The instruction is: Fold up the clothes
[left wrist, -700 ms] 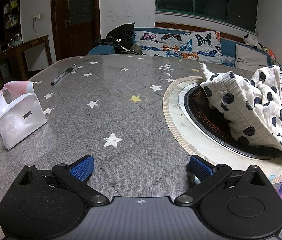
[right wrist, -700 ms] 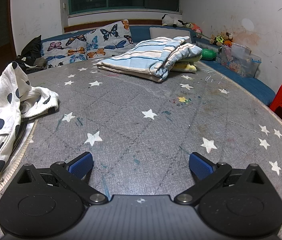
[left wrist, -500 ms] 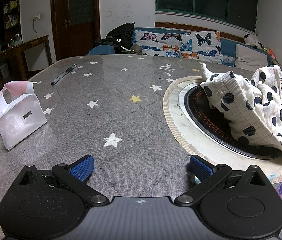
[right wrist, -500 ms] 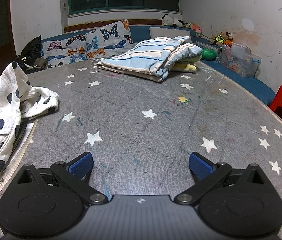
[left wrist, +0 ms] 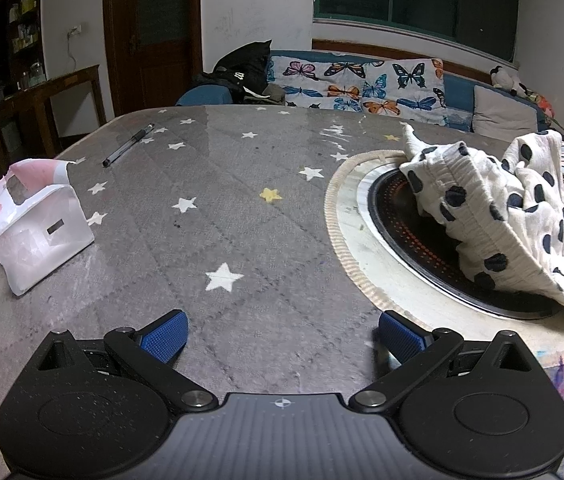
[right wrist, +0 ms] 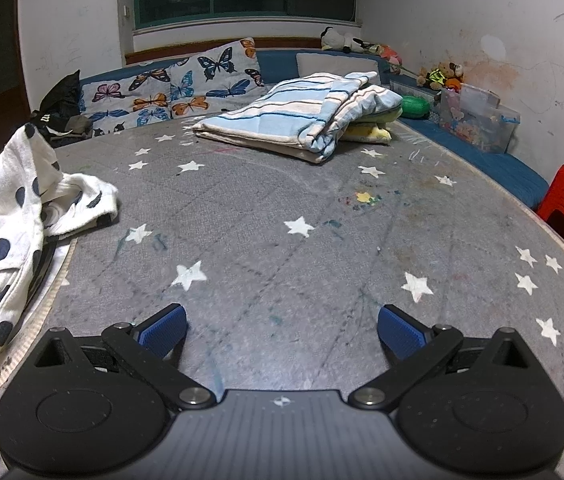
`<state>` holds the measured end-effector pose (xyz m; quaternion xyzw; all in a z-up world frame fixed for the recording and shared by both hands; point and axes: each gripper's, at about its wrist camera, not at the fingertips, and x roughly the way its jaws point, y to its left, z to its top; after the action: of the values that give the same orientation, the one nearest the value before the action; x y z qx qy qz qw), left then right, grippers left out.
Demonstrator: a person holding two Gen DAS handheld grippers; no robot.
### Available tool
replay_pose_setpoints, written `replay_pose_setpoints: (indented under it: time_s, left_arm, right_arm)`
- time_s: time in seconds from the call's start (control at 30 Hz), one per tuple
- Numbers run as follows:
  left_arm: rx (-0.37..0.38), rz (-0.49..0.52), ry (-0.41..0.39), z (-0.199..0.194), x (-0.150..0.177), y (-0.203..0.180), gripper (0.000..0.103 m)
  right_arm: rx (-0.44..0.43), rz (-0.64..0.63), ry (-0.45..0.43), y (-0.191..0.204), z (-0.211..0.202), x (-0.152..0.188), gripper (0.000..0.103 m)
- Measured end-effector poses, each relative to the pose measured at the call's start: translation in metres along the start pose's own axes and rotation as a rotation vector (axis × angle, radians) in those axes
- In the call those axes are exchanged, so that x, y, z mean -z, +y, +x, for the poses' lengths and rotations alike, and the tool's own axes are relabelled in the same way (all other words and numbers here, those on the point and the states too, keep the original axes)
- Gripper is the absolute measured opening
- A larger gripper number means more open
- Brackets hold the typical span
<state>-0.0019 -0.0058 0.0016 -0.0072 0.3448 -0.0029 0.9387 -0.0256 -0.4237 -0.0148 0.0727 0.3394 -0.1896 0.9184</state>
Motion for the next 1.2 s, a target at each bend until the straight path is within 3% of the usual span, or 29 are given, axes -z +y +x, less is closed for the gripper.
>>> replay_pose_setpoints:
  time_s: [0.73, 1.2]
  left_arm:
    - [0.144, 0.04, 0.03, -0.031, 0.008, -0.052, 0.103]
    - [0.172, 0.076, 0.061, -0.042, 0.009, -0.079, 0.103]
  right_arm:
    - [-0.091, -0.07, 0.003, 0.019, -0.035, 0.024, 0.103]
    - [-0.182, -0.141, 0.004, 0.043, -0.064, 0.04, 0.103]
